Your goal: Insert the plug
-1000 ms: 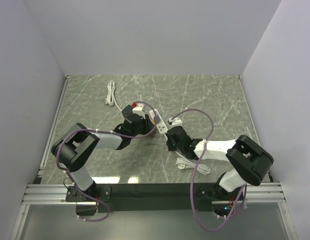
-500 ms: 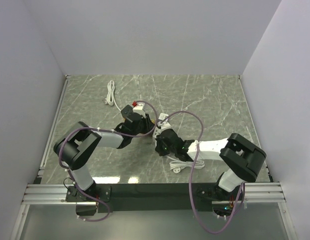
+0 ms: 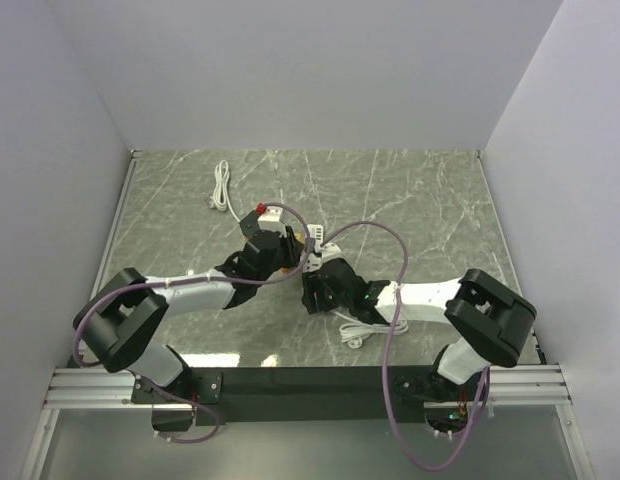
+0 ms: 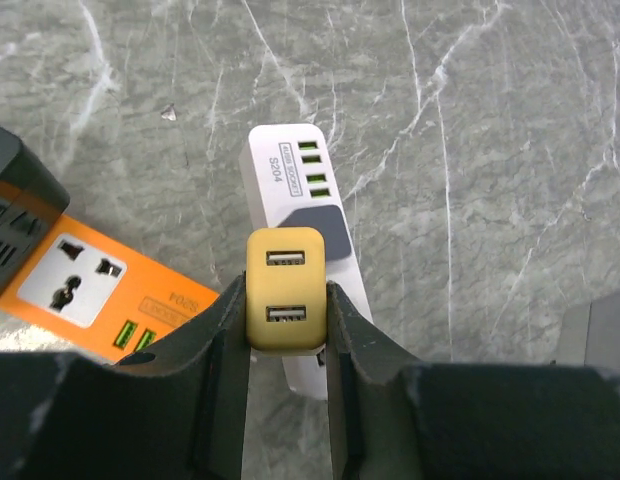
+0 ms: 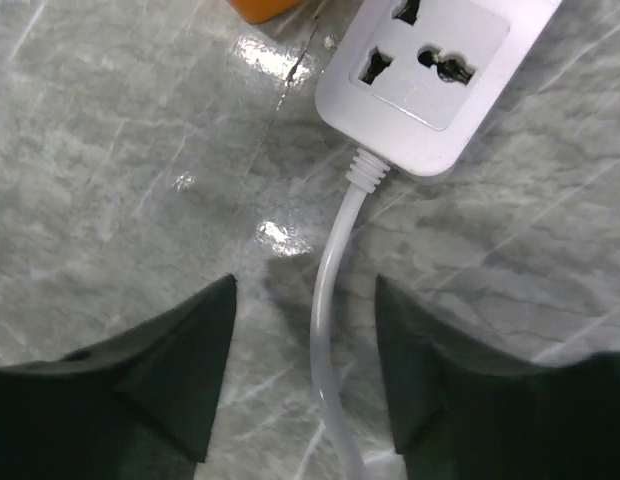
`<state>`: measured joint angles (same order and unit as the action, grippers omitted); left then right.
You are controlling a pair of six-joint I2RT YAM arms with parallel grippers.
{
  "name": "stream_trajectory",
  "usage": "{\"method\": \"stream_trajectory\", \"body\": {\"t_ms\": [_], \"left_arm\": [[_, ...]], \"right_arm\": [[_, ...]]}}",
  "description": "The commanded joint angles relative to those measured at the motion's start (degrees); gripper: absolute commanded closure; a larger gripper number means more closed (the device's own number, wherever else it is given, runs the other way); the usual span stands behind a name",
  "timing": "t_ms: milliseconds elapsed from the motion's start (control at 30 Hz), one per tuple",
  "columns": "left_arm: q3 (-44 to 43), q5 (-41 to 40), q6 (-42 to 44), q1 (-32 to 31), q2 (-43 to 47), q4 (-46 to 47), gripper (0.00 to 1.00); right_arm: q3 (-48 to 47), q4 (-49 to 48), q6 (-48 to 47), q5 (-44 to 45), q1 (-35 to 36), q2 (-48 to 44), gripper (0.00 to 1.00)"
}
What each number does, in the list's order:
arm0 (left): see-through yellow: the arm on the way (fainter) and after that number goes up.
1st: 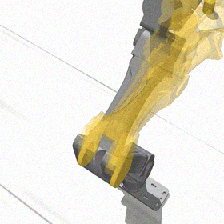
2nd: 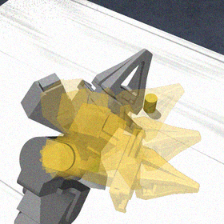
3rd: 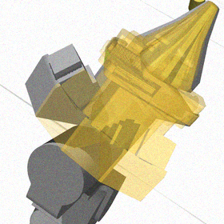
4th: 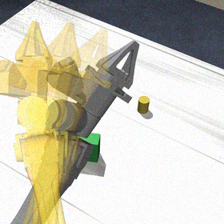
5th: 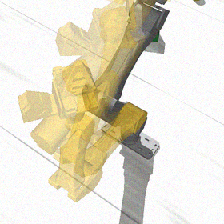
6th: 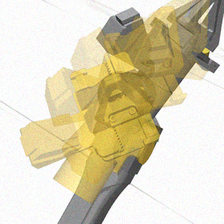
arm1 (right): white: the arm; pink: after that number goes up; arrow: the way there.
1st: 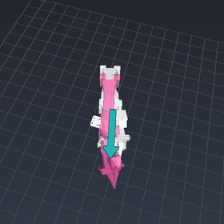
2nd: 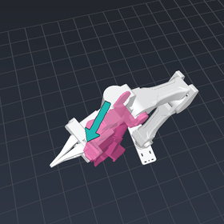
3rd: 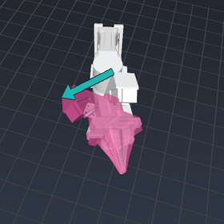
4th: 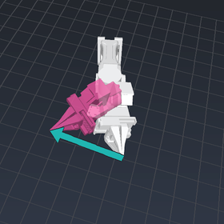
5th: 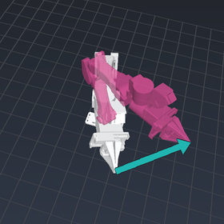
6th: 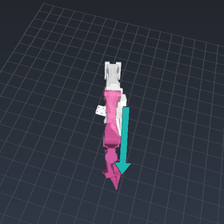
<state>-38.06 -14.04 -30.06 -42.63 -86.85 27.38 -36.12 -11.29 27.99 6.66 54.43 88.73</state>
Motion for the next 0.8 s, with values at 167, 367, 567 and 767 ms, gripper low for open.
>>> {"method": "stream_trajectory", "body": {"t_ms": [167, 367, 567, 767], "left_arm": [[1.9, -13.4, -2.0, -5.7, 7.3, -5.8, 0.99], [0.9, -18.1, -7.0, -10.2, 7.1, -9.4, 0.99], [0.0, -20.8, -10.9, -12.0, 5.6, -8.9, 0.99], [-1.8, -24.2, -12.9, -12.4, 3.4, -8.9, 0.99]], "right_arm": [[3.5, 0.6, 0.0, 6.4, 0.4, -12.1, 0.25], [7.6, 1.2, 1.4, 11.5, -3.5, -23.0, 0.23], [8.3, -3.4, 1.4, 10.1, -11.5, -24.4, 0.23], [6.9, -7.1, 0.5, 9.4, -12.3, -18.9, 0.25]]}}
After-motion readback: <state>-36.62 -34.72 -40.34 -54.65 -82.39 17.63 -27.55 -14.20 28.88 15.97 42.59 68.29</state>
